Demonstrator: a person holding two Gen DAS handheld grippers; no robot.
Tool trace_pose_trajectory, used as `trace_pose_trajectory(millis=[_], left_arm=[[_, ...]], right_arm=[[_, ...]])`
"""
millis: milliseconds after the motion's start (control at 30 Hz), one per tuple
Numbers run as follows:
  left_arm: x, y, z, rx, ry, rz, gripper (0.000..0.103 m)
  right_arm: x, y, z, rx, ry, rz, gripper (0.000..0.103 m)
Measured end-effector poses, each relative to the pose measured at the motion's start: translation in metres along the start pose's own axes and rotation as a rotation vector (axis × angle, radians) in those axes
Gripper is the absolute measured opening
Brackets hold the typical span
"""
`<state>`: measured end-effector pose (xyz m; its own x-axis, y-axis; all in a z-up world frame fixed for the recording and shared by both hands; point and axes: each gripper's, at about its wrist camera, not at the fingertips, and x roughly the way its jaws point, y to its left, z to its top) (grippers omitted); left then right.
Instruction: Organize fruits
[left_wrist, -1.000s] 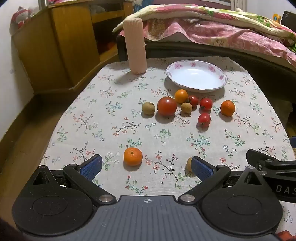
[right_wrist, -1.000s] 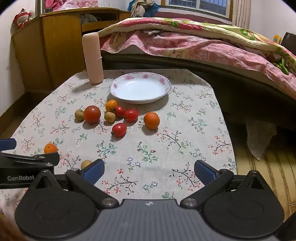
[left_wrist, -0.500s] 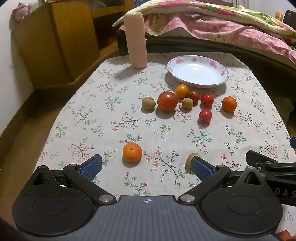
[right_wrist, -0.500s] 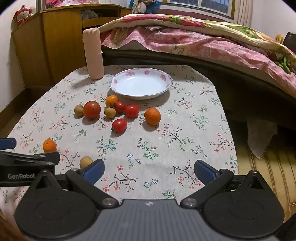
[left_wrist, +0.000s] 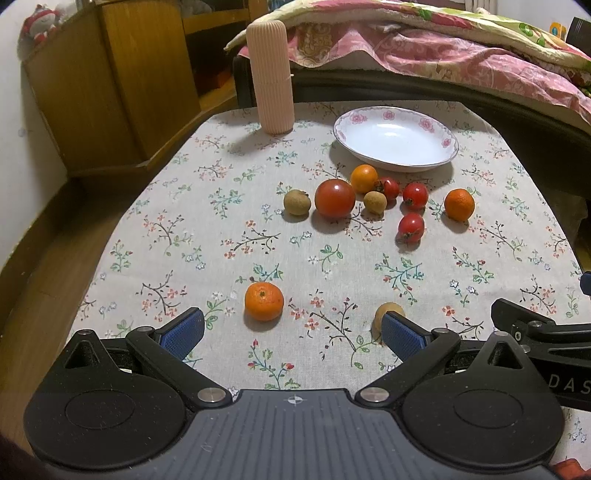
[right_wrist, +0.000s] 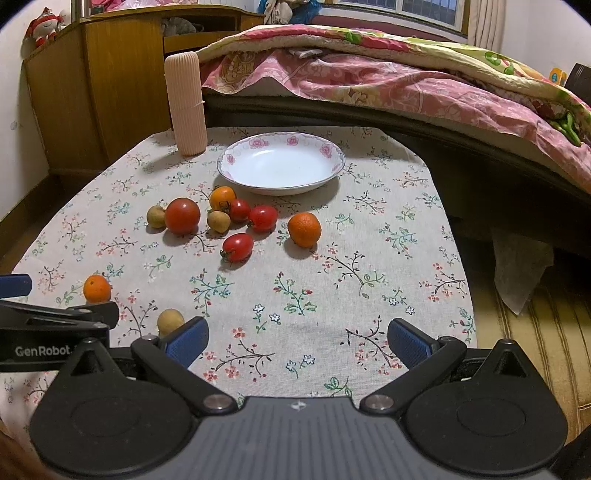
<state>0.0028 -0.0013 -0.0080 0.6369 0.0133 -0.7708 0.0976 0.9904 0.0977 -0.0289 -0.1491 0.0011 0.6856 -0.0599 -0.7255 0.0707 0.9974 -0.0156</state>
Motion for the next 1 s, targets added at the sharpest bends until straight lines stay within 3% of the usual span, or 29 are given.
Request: trace_pose_trajectory(millis=[1000], left_arm=[[0.0073, -0.002, -0.0005, 0.023, 0.025, 0.021, 0.101]], right_arm=[[0.0093, 0.0031, -0.0023, -0.008, 0.041, 0.012, 0.103]])
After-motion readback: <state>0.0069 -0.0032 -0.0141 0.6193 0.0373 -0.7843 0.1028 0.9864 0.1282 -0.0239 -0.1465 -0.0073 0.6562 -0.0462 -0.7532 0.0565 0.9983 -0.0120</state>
